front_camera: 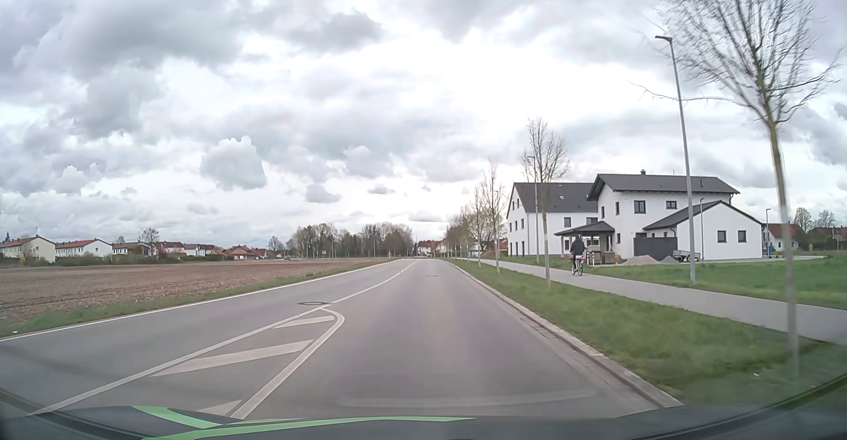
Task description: Follow the waypoints while adhering to traffic rules and regulations
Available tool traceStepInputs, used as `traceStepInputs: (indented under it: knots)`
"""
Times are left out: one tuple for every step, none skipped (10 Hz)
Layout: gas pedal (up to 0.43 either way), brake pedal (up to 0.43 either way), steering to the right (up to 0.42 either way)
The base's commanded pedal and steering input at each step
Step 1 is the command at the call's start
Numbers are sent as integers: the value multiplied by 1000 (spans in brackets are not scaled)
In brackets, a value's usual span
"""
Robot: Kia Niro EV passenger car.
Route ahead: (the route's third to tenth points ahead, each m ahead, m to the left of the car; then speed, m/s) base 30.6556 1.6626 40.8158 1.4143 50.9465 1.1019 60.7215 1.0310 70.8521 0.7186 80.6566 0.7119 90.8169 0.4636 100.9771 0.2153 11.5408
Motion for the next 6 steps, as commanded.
traceStepInputs:
  knots:
    - [150,0,-1]
    - [150,0,0]
    - [150,0,0]
    - [150,0,1]
    - [150,0,2]
    - [150,0,2]
